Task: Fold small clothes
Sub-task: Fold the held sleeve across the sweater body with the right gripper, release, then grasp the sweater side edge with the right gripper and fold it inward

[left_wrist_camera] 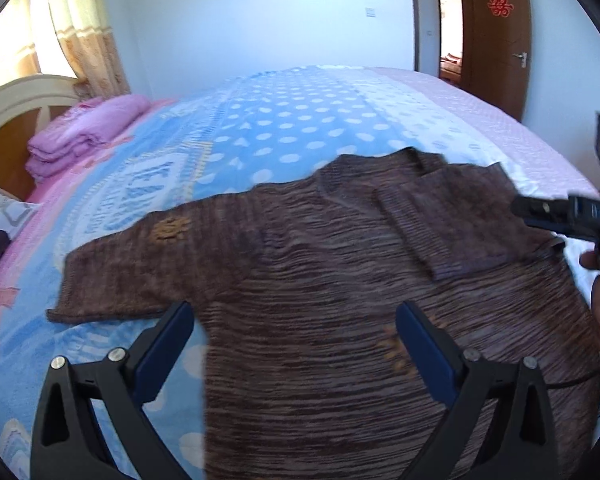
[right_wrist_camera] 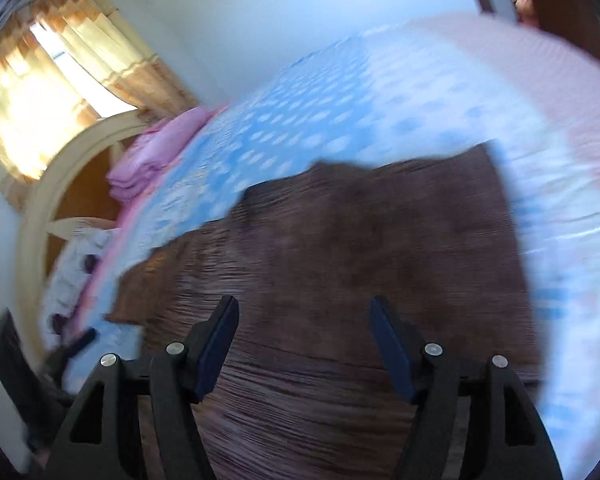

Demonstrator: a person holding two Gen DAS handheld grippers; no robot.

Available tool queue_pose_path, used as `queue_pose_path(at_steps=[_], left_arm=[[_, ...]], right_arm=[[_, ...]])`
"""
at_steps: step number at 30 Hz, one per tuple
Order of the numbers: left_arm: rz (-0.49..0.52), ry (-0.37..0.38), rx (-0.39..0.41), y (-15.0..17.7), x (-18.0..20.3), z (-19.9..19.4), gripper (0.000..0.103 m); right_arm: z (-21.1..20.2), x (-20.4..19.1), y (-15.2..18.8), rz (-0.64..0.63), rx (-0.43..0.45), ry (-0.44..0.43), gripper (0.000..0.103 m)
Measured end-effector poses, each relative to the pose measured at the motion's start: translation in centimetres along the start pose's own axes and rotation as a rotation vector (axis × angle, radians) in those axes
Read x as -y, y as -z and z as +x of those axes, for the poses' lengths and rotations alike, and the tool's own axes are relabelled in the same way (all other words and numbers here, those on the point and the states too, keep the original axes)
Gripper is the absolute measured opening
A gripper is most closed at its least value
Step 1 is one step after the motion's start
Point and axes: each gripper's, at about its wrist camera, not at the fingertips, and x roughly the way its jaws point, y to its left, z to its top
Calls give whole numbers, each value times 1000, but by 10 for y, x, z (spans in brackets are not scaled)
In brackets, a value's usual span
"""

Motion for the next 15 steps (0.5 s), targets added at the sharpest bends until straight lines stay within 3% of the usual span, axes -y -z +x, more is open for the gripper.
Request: queue_pose_path(at_steps=[5, 10, 12, 14, 15], left_arm=[[1, 121, -37, -25, 37, 17, 84], [-19, 189, -123, -34, 75, 52, 80], [-17, 184, -175, -32, 86, 70, 65], [-19, 202, -225, -27, 95, 87, 28], [-38, 233, -214, -26, 94, 86, 23]], right_arm=[[-52, 61, 19, -35, 85, 258, 68], [-73, 107, 48, -36, 132, 346, 69], [-74, 121, 52, 21, 132, 295, 69], [-83, 125, 53, 60, 186, 290, 73], [-85, 127, 54, 69, 193, 286, 74]])
